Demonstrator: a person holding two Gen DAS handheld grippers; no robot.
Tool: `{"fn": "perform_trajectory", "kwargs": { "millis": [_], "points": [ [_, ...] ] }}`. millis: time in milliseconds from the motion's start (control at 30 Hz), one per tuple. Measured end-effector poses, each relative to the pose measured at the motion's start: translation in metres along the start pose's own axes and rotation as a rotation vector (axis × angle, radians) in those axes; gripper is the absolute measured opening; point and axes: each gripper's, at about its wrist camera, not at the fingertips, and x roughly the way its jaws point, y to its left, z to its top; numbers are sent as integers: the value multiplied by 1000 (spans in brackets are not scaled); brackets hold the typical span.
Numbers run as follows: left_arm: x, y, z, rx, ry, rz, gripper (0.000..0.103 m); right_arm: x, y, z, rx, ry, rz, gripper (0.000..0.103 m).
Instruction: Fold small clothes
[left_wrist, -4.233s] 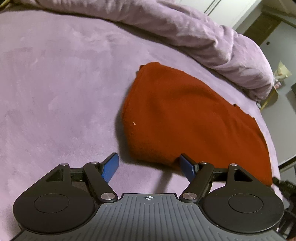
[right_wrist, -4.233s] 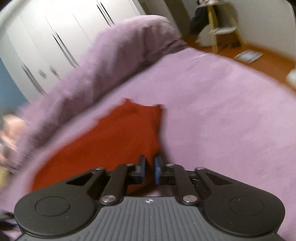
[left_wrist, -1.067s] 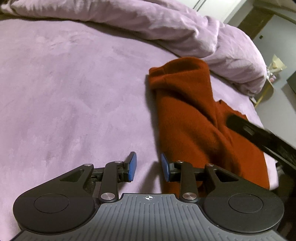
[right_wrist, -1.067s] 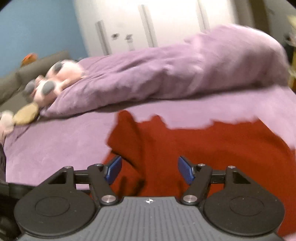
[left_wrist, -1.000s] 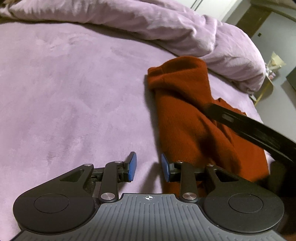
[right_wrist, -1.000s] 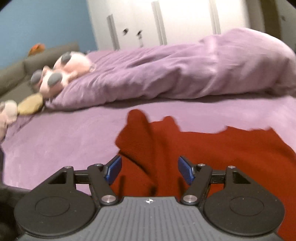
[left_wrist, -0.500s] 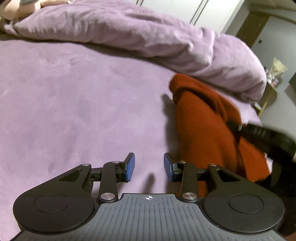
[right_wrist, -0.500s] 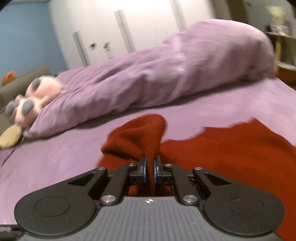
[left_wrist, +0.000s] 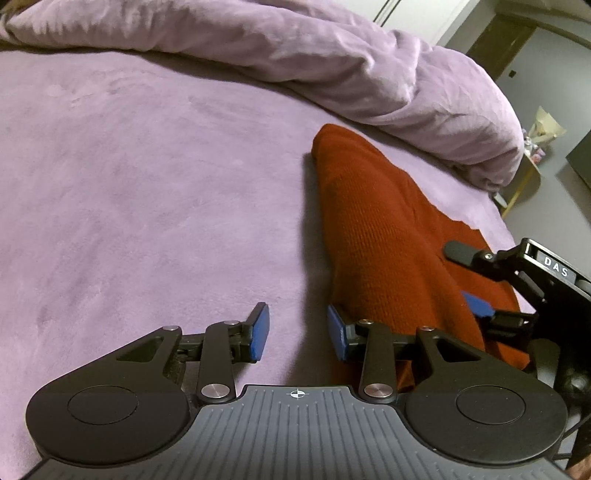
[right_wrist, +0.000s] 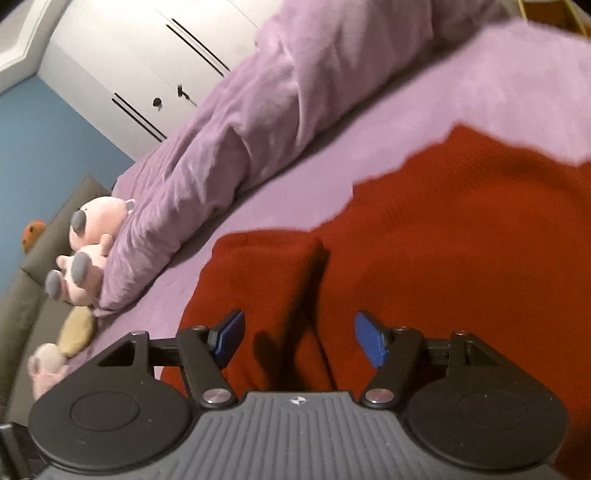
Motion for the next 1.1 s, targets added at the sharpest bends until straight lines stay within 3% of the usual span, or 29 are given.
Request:
{"fn": "perform_trajectory", "kwargs": {
  "millis": [167, 233, 300, 400, 533, 667, 767, 867, 967, 1067, 1100],
  "points": [
    [-1, -2, 1, 2, 9, 10, 40, 27, 7, 0, 43, 66, 87, 64],
    [0, -1, 2, 7, 14, 16, 38, 36, 14, 0, 44, 83, 107, 49],
    [1, 0, 2, 12, 15, 27, 37, 40, 22, 0, 2, 72, 89, 27],
    [-4, -2, 1, 24, 0, 64, 37, 33, 49, -6, -169, 0, -4, 17],
    [-18, -8, 0, 47, -48, 77, 42, 5, 84, -11, -383, -117, -80, 15],
    [-23, -26, 2, 90, -59, 51, 46, -36, 85, -1, -430, -204, -115, 14],
    [-13, -45, 0, 134, -34, 43, 46, -58, 69, 8, -461, -237, -207, 15],
    [1, -60, -7, 162, 6, 36, 47, -64, 35, 13, -437, -221, -299, 15],
    [7, -69, -12, 179, 6, 64, 47, -60, -1, 12, -382, -149, -308, 17],
    [6, -72, -13, 189, 3, 82, 47, -61, -29, 13, -262, -116, -239, 29],
    [7, -73, -13, 190, 3, 87, 47, -59, -36, 16, -210, -108, -216, 43]
  ]
}}
